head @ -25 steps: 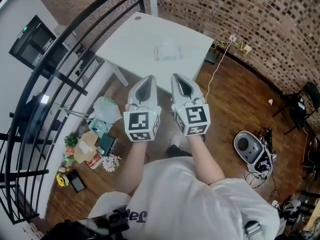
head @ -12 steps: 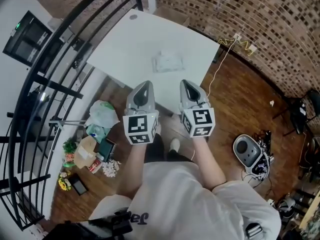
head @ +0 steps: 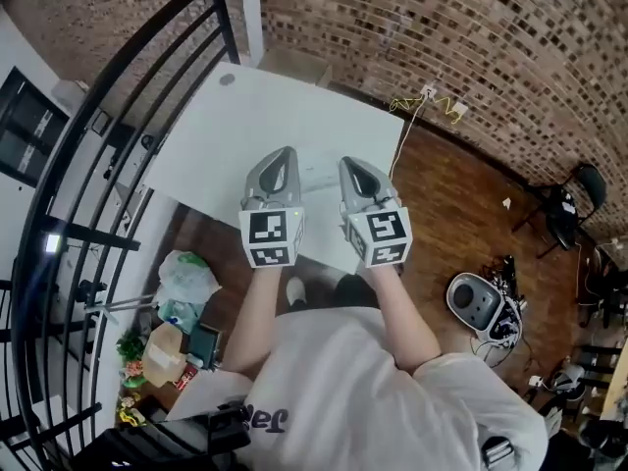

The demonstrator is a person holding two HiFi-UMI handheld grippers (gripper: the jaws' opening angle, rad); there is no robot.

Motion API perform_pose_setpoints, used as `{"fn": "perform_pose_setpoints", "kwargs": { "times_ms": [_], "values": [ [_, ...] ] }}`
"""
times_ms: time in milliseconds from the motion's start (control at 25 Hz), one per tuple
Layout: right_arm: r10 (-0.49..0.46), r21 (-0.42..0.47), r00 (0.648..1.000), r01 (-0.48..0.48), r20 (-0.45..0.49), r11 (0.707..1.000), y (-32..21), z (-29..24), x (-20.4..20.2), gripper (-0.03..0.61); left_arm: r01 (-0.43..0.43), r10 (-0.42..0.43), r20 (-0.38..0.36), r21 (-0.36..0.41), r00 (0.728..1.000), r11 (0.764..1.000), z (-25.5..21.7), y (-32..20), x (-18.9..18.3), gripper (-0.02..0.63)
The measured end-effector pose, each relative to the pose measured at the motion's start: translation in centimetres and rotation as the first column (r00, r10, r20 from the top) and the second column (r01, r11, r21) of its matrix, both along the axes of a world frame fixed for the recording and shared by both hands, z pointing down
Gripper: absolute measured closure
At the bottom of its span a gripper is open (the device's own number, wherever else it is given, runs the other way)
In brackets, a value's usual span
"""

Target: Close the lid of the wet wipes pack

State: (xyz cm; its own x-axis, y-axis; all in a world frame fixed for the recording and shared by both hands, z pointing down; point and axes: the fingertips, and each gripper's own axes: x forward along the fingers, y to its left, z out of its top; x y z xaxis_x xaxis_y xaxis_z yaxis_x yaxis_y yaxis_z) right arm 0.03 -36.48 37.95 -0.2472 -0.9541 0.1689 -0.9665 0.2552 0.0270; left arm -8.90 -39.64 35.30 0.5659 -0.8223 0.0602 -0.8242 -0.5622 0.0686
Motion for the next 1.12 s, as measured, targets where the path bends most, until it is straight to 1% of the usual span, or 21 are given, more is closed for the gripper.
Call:
{"fn": "perform_pose_setpoints", "kwargs": {
  "times_ms": [120, 200, 280, 480, 600, 840, 1000, 1120],
  "values": [
    [0.006, -0.086, 1.0, -0.006, 0.006, 0.996, -1.3, 3.3, 1.0, 0.591, -0.03, 0.032, 0.025, -0.077, 0.999, 0.997, 3.9, -1.2, 1.1, 0.597],
    [-0.007, -0.122, 1.0, 0.008, 0.004, 0.992, -2.8, 4.7, 1.6, 0.591, -0.048, 0.052, 0.038, -0.099, 0.998, 0.994, 5.5, -2.2, 2.2, 0.597],
    [-0.041, -0.139, 0.999, 0.041, 0.003, 0.99, -4.9, 5.5, 2.0, 0.591, -0.051, 0.056, 0.043, -0.11, 0.998, 0.993, 6.6, -3.7, 3.2, 0.597],
    [-0.136, -0.186, 0.99, 0.14, 0.033, 0.973, -11.4, 7.2, 2.7, 0.591, 0.022, -0.012, 0.068, -0.153, 0.998, 0.988, 8.5, -8.7, 3.7, 0.597],
    [-0.174, -0.225, 0.984, 0.179, 0.04, 0.958, -14.6, 8.3, 2.9, 0.591, 0.044, -0.031, 0.068, -0.184, 0.997, 0.982, 9.7, -11.3, 3.9, 0.597],
    [-0.26, -0.337, 0.964, 0.263, 0.052, 0.904, -17.7, 13.1, 1.6, 0.591, 0.121, -0.101, 0.085, -0.279, 0.991, 0.953, 14.1, -14.2, 2.2, 0.597],
    [-0.305, -0.425, 0.95, 0.302, 0.064, 0.853, -17.8, 16.4, 1.1, 0.591, 0.15, -0.124, 0.098, -0.335, 0.987, 0.93, 16.9, -14.2, 1.8, 0.597],
    [-0.335, -0.461, 0.94, 0.329, 0.071, 0.824, -18.4, 18.0, 0.9, 0.591, 0.158, -0.13, 0.101, -0.358, 0.986, 0.92, 18.4, -14.7, 2.1, 0.598]
  ]
}}
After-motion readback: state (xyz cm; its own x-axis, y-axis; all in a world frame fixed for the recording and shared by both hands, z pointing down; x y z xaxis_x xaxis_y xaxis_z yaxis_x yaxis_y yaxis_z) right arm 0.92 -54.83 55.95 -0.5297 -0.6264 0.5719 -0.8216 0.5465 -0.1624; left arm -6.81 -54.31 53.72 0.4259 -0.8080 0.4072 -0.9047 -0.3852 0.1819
